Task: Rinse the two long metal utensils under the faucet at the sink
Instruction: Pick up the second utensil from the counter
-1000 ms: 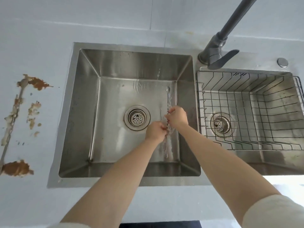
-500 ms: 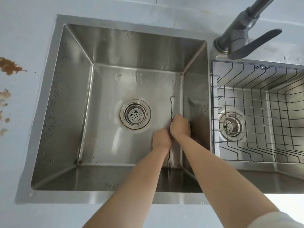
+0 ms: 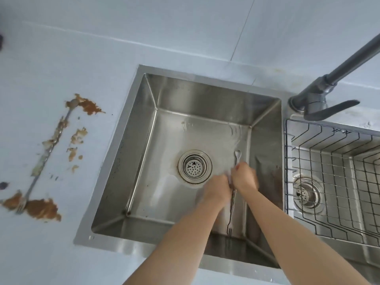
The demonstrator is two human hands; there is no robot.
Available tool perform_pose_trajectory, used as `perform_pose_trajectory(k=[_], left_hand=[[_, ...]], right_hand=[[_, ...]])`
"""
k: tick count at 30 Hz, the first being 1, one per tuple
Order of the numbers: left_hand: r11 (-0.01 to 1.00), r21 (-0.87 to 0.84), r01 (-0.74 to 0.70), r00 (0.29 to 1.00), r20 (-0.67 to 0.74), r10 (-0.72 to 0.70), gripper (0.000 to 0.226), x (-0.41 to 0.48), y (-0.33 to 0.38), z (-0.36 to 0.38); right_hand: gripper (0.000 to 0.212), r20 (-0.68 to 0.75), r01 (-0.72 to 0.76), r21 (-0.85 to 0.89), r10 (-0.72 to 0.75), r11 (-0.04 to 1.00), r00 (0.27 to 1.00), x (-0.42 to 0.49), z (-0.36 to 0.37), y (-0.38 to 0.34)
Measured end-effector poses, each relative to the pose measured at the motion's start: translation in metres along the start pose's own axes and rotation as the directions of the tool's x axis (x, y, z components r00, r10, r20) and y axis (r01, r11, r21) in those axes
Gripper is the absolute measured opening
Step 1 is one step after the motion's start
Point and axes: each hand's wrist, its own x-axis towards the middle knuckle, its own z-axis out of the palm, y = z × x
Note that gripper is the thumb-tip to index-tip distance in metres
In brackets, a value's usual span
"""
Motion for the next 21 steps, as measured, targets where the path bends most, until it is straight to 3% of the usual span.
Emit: perform_pose_trajectory(k=[5,12,17,21], left_hand=[[0.999,0.007,-0.053,0.988,-0.144,0.053,0.025,-0.028,-0.02,-0.071],[0.998,-0.06,0.023,0.905,-0.424,-0.046,0.023,-0.088,-0.073,-0.182],[0.983,-0.135,0.125,0.817,-0.549,-0.179,0.022,-0.127,-0.133,-0.235],[0.957,-0.156,0.246,0.78,-0.555,-0.291,0.019,-0.138,-0.181,-0.253]], right_hand=[[0.029,-0.022,0.168,0.066,-0.167,0.984,0.986,-0.039,-0.018,-0.054],[0.033,-0.004,0.464,0.15,-0.469,0.873,0.883,-0.113,-0.015,-0.154],[0.029,0.083,0.597,0.105,-0.605,0.795,0.792,-0.153,-0.002,-0.224],[0.022,0.24,0.642,0.044,-0.632,0.765,0.737,-0.164,0.031,-0.268]])
